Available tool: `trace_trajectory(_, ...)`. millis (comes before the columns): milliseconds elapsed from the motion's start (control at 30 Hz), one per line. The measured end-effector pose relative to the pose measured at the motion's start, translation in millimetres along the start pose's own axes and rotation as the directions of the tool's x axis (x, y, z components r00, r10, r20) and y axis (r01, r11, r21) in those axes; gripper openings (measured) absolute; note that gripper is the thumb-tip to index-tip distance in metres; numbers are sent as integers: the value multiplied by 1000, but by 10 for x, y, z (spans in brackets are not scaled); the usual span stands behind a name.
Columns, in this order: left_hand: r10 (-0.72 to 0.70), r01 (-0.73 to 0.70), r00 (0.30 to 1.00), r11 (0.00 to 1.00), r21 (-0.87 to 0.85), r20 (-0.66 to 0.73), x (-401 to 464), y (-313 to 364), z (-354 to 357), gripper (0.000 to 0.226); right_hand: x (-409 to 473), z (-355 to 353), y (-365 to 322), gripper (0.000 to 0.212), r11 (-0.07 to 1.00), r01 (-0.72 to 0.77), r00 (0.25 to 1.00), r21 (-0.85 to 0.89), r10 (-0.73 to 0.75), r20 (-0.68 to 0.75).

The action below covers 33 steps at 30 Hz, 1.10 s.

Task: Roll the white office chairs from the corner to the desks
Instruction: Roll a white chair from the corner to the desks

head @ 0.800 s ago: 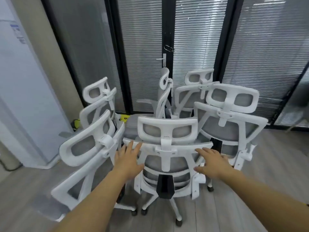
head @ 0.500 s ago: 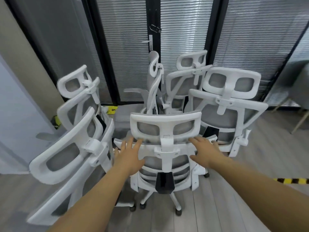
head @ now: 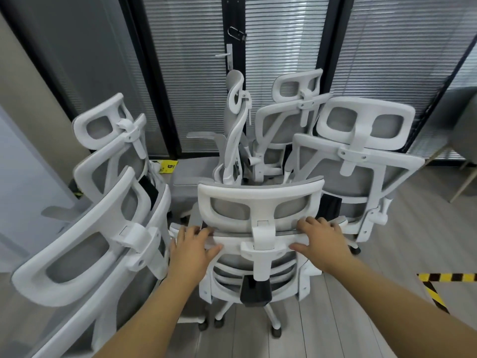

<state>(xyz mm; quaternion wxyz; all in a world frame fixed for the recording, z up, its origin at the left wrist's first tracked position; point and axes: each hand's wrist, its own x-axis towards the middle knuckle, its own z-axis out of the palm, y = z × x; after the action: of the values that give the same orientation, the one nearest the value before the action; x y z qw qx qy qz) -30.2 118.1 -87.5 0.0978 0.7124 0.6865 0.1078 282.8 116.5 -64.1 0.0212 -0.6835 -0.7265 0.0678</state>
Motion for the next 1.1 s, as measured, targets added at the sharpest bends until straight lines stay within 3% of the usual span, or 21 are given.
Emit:
trace_trajectory(100, 0, -1, 999, 1000, -9, -37, -131, 126, 4, 49, -133, -11, 35, 57, 1000, 17, 1000, 26, -17, 2)
trace_trajectory(333, -11, -6, 998, 972, -236, -70, -700, 343, 127, 40, -611, -29, 276, 56, 998, 50, 999, 37, -51, 13)
trace_trajectory(567, -36, -1, 991, 961, -278, -128, -1342, 768, 253, 42, -1251, -18, 608, 56, 997, 43, 999, 70, -42, -19)
trace_trajectory(833, -47, 44, 999, 967, -249, -3, -2042, 1355, 290, 47, -2179, -54, 1115, 60, 995, 1, 1000, 104, 2, -22)
trace_trajectory(1100, 9, -2, 1000, 958, -288, 23, -2584, 1934, 380, 45, -3085, -48, 1613, 60, 988, -51, 997, 143, 59, -57)
